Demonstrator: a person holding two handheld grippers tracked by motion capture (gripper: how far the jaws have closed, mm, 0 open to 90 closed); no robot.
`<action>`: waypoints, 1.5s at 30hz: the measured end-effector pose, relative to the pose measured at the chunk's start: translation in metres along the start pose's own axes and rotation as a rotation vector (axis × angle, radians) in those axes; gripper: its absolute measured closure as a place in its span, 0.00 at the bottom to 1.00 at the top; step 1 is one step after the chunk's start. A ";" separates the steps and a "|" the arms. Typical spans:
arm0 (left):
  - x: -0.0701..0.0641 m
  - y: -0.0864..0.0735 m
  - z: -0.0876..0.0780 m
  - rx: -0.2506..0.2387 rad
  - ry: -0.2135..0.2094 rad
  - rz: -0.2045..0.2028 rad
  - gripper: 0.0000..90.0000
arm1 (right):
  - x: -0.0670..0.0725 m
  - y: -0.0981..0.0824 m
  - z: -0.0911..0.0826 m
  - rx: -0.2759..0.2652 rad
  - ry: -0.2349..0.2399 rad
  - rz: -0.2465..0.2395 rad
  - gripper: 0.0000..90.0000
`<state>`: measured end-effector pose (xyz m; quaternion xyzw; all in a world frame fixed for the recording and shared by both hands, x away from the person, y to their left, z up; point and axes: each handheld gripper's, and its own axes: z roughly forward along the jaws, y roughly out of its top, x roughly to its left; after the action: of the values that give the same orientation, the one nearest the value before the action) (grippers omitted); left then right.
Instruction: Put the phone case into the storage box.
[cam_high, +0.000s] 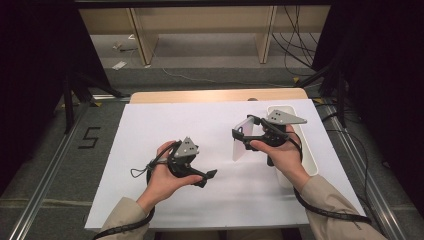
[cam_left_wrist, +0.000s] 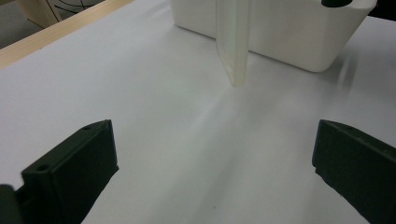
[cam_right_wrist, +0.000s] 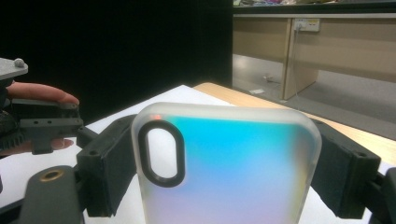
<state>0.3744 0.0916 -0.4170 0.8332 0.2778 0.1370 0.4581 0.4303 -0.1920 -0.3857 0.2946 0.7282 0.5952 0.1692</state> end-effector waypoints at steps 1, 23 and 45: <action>0.000 -0.001 -0.001 -0.002 0.001 0.000 0.00 | 0.000 0.000 0.000 0.000 0.000 0.001 0.20; 0.011 -0.014 -0.019 -0.008 0.022 -0.014 0.00 | -0.007 0.005 -0.006 0.001 -0.021 0.003 0.21; 0.019 -0.028 -0.030 -0.009 0.044 -0.035 0.00 | -0.017 0.013 -0.015 -0.006 -0.036 0.014 0.21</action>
<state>0.3660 0.1348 -0.4246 0.8229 0.3018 0.1483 0.4579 0.4375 -0.2125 -0.3714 0.3099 0.7210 0.5934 0.1787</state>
